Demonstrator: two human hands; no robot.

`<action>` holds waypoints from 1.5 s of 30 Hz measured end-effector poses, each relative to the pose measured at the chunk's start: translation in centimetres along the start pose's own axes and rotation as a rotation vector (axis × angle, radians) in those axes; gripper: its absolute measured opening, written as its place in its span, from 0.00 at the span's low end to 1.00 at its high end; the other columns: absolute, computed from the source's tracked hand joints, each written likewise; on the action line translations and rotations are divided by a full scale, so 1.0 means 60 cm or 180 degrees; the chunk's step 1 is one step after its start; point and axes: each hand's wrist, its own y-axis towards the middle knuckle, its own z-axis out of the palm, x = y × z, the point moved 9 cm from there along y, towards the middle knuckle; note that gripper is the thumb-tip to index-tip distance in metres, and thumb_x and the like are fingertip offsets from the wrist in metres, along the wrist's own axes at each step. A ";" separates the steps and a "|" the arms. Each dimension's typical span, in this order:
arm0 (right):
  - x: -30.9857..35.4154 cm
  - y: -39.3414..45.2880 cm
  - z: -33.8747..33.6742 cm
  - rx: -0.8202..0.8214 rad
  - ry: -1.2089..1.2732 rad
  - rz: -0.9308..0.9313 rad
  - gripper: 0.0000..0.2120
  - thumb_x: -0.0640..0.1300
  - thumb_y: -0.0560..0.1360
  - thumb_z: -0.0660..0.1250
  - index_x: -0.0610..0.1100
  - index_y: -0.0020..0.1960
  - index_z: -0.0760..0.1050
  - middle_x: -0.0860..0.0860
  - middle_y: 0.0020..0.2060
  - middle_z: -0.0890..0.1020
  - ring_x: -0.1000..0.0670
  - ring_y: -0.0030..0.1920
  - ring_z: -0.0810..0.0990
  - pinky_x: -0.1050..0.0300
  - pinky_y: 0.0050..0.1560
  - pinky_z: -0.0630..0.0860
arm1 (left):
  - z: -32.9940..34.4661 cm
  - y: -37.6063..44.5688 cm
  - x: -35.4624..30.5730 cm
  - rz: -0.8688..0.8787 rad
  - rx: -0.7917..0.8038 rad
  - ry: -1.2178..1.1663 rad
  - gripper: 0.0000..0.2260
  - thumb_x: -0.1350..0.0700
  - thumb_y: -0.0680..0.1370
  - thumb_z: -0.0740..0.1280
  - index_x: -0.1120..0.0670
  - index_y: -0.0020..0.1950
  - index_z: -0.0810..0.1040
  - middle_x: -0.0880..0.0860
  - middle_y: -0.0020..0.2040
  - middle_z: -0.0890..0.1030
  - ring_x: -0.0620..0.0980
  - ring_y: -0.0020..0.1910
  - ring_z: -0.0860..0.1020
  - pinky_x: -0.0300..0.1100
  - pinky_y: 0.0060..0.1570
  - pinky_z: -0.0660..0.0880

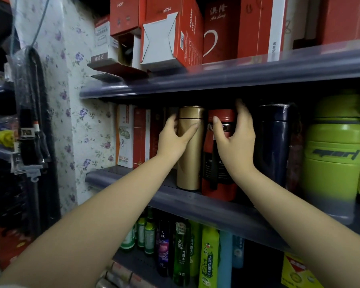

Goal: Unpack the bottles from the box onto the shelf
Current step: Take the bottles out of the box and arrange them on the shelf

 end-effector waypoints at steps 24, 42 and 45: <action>0.268 -0.490 0.219 0.2766 0.2713 0.1509 0.21 0.59 0.72 0.65 0.63 0.64 0.67 0.63 0.65 0.73 0.63 0.66 0.70 0.64 0.64 0.69 | -0.493 -0.482 0.205 -0.0896 -0.0676 0.1896 0.21 0.56 0.76 0.69 0.51 0.68 0.70 0.44 0.61 0.76 0.39 0.59 0.75 0.29 0.55 0.72; 0.391 -1.279 0.178 0.5064 0.2780 0.3323 0.20 0.47 0.74 0.65 0.59 0.64 0.67 0.60 0.64 0.74 0.62 0.66 0.71 0.69 0.65 0.67 | -0.640 -1.329 0.453 -0.3861 -0.1151 0.2398 0.23 0.51 0.78 0.65 0.52 0.72 0.66 0.48 0.68 0.72 0.45 0.66 0.71 0.33 0.64 0.64; 0.363 -1.399 0.140 0.5294 0.2560 0.3671 0.22 0.40 0.76 0.64 0.60 0.64 0.66 0.59 0.65 0.74 0.63 0.65 0.71 0.69 0.65 0.68 | -0.618 -1.432 0.512 -0.4178 -0.1080 0.2308 0.22 0.52 0.78 0.64 0.50 0.72 0.66 0.48 0.69 0.72 0.46 0.67 0.71 0.31 0.61 0.62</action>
